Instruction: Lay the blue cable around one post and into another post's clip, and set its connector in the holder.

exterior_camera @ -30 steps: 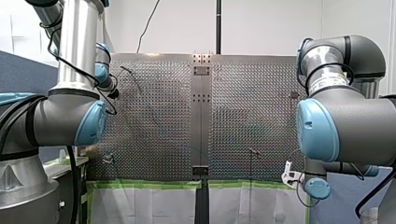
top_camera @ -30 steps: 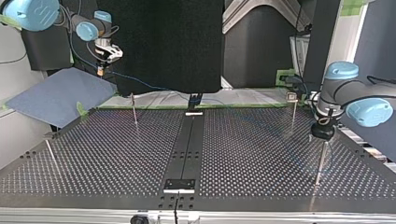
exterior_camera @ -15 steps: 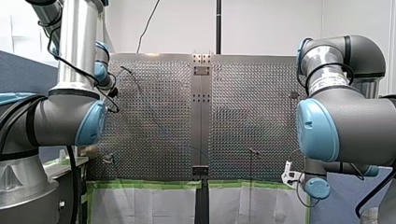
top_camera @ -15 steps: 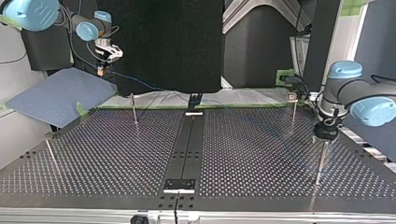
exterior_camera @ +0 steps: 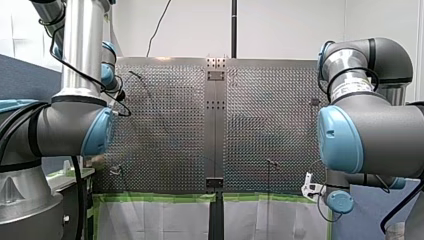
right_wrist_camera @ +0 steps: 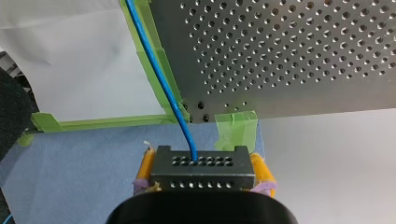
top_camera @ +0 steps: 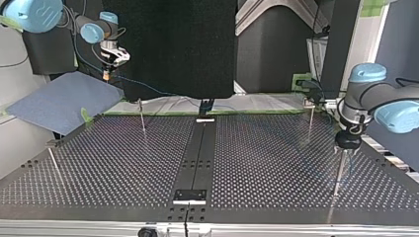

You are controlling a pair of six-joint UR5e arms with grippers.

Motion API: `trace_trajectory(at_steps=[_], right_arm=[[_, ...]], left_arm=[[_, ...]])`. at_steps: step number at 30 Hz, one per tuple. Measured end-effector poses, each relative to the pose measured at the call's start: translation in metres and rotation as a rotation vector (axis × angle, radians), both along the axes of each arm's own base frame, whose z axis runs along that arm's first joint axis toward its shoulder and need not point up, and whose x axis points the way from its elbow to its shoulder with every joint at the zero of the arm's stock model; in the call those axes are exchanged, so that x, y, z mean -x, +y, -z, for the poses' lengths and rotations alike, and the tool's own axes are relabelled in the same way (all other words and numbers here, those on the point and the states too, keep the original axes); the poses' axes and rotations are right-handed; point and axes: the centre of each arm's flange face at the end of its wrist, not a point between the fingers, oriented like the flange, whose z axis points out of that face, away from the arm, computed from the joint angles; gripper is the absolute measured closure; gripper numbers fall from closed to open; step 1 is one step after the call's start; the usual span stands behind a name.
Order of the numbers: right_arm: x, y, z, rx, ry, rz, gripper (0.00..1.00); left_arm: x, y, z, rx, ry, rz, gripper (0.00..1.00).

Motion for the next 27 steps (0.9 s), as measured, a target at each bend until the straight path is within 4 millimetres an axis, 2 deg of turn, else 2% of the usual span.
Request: trace_trajectory(at_steps=[15, 27], right_arm=[[0.0, 0.0, 0.0, -0.001, 0.0, 0.0, 1.0], [0.0, 0.0, 0.0, -0.001, 0.0, 0.0, 1.0]], left_arm=[[-0.001, -0.009, -0.006, 0.133, -0.041, 0.023, 0.02], [0.003, -0.01, -0.026, 0.223, -0.11, 0.011, 0.02]])
